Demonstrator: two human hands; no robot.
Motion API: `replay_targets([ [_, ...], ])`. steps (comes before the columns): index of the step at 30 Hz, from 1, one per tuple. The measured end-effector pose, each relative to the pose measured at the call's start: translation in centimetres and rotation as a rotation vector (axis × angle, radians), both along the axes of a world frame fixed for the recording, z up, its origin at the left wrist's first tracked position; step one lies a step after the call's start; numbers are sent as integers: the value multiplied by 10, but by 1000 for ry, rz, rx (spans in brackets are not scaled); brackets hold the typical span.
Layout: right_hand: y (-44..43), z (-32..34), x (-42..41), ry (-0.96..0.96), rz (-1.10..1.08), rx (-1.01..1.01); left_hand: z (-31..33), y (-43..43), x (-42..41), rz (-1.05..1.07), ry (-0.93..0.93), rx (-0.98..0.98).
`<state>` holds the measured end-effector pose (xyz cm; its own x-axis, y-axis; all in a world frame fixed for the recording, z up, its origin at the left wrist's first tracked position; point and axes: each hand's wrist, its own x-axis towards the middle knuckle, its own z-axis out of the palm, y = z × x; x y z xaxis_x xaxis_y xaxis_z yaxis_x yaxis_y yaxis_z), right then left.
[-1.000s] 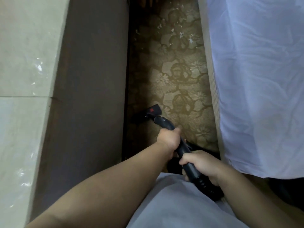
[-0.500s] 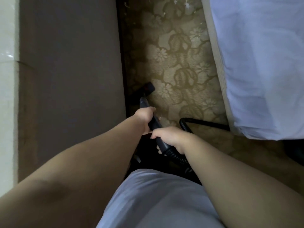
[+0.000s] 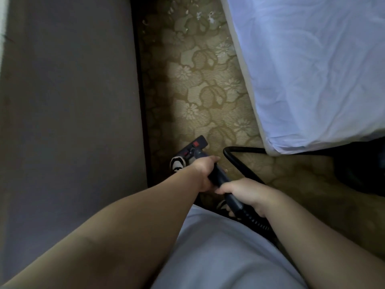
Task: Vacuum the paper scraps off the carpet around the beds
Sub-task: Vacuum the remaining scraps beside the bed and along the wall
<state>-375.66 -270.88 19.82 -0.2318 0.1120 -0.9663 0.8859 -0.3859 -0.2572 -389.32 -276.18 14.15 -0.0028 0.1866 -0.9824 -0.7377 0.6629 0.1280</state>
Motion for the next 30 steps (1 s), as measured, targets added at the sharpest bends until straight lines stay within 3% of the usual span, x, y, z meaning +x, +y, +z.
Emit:
replay_targets([
  [6,5,23,56,-34,-26,6,16,2,59,15,-63,34],
  [15,44,55,39,2,-170,7,46,50,52,14,-29,165],
  [30,115,84,-163,187,-556,68,90,172,-166,-239,247,346],
])
